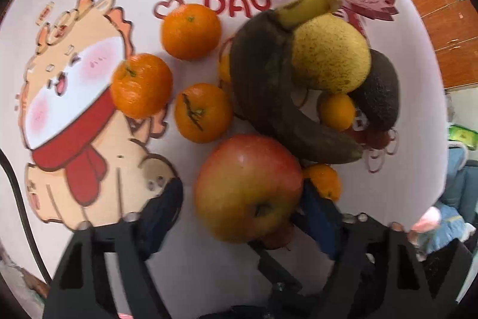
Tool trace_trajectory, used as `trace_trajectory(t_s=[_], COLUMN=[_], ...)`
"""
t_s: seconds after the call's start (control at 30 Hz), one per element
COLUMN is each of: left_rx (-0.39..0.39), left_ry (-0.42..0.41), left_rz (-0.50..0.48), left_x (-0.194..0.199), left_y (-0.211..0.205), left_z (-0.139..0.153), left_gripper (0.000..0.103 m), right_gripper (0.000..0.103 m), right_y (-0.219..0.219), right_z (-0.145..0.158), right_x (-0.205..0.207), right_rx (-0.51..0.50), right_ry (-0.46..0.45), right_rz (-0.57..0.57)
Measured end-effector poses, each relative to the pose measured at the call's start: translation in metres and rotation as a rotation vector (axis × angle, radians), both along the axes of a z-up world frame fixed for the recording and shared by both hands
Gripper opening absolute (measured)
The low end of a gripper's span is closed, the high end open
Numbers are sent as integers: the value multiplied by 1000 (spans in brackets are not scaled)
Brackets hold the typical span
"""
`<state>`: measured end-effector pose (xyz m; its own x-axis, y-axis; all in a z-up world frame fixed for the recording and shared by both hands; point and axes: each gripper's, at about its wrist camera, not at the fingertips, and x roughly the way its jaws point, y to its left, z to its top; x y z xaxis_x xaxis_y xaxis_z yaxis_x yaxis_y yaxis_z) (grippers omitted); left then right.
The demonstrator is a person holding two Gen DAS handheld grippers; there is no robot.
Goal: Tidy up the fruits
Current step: 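Grasp the red apple with the left tool while the right tool grasps a small red lychee, then carry the apple and lychee into the pink glass bowl and open both tools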
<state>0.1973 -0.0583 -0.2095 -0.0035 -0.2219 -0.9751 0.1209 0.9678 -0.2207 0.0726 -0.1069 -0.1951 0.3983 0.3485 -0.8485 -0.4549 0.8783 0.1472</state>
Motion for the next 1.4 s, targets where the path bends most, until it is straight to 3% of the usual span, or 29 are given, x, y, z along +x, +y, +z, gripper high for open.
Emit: trace_trajectory(t_s=[0.2, 0.43, 0.53, 0.77, 0.93, 1.4], left_rx=[-2, -11, -18, 44, 25, -29], left_ry=[-1, -51, -83, -162, -182, -378], left_rz=[9, 69, 85, 92, 90, 96], left_x=[-5, -27, -36, -39, -29, 16], left_y=[-2, 28, 42, 80, 93, 34], left_z=[-3, 20, 38, 96, 133, 214], left_gripper=[65, 65, 65, 65, 65, 65], right_gripper=[32, 32, 32, 32, 32, 32], right_y=[-7, -8, -6, -8, -24, -94], right_z=[4, 21, 28, 64, 90, 163], right_x=[1, -6, -9, -20, -11, 74], right_rx=[6, 13, 35, 49, 71, 141], right_ry=[32, 28, 32, -52, -105, -262], right_rz=[-7, -39, -62, -143, -216, -272])
